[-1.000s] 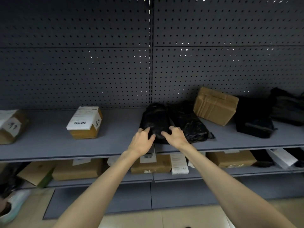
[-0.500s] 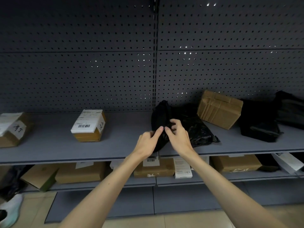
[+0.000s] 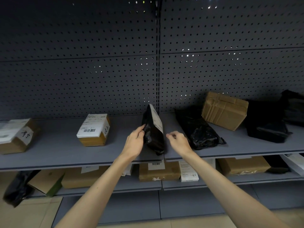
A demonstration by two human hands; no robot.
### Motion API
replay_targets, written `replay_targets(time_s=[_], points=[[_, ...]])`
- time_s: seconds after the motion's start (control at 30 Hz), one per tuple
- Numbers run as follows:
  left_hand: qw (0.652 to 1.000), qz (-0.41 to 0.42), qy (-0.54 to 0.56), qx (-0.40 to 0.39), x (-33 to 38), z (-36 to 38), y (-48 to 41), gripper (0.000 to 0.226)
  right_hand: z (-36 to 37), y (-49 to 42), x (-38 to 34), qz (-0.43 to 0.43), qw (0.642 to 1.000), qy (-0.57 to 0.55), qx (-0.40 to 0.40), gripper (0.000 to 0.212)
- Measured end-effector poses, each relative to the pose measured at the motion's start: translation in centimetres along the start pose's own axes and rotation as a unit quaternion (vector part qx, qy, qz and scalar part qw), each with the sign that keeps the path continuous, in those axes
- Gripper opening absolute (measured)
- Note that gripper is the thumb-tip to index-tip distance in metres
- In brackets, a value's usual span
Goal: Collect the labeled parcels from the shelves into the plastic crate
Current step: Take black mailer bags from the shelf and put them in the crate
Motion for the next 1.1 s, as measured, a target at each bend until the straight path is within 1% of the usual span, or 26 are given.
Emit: replay_targets(time_s=[0.07, 0.17, 0.27, 0.33, 0.4, 0.57, 0.67, 0.77, 0.83, 0.87, 0.93, 1.0, 1.1], points=[[1.0, -0.025, 0.0, 0.012, -0.3, -0.6, 0.0, 0.044, 0.6, -0.5, 0.5, 0.027, 0.999, 0.002, -0.021, 0.031], [0.998, -0.053, -0.018, -0.025, -0.6, -0.4, 0.1, 0.05, 1.3, -0.8, 1.1, 0.035, 0.998, -0.017, -0.04, 0.033], [0.993, -0.072, -0.068, -0.07, -2.4, 0.8, -0.5, 0.04, 0.9, -0.4, 1.4, 0.028, 0.999, -0.007, -0.026, 0.034], [0.987, -0.076, -0.118, -0.077, -3.5, 1.6, -1.0, 0.031, 0.5, -0.3, 2.0, 0.031, 0.999, 0.002, -0.019, 0.036], [0.984, -0.073, -0.143, -0.077, -3.6, 2.2, -1.3, 0.028, 0.2, -0.3, 2.5, 0.035, 0.999, 0.002, -0.02, 0.035], [0.986, -0.074, -0.131, -0.068, -3.8, 2.7, -1.7, 0.028, 0.2, -0.1, 2.4, 0.023, 1.0, -0.011, -0.018, 0.027], [0.988, -0.077, -0.118, -0.068, -3.4, 2.2, -1.8, 0.022, 0.6, 0.1, 2.3, 0.029, 0.999, -0.007, -0.016, 0.023], [0.989, -0.081, -0.113, -0.06, -3.6, 0.8, -2.4, 0.021, 1.7, 0.7, 2.1, 0.034, 0.998, 0.024, -0.048, 0.029], [0.982, -0.098, -0.154, -0.044, -4.3, -0.4, -2.5, 0.025, 1.6, 0.6, 1.6, 0.033, 0.995, 0.07, -0.067, 0.031], [0.974, -0.114, -0.192, -0.032, -4.3, -0.9, -2.1, 0.032, 1.2, 0.1, 1.3, 0.031, 0.994, 0.089, -0.06, 0.029], [0.957, -0.136, -0.258, 0.006, -4.0, -1.5, -1.0, 0.052, -0.5, -1.2, 0.4, 0.023, 0.994, 0.107, -0.021, 0.028], [0.95, -0.144, -0.273, 0.045, -3.5, -1.5, 0.3, 0.064, -2.2, -3.0, -0.4, 0.013, 0.992, 0.125, 0.016, 0.043], [0.944, -0.153, -0.284, 0.07, -2.8, -0.6, 1.9, 0.066, -3.6, -5.2, -1.6, 0.006, 0.989, 0.144, 0.017, 0.064]])
Point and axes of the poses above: each hand's wrist, its own y-axis away from the middle knuckle, its own z-axis out of the palm, x = y × z, the point moved 3 cm from there along -y, towards the middle knuckle, and after that the axes turned 13 degrees about -x, right-handed, at the moved point
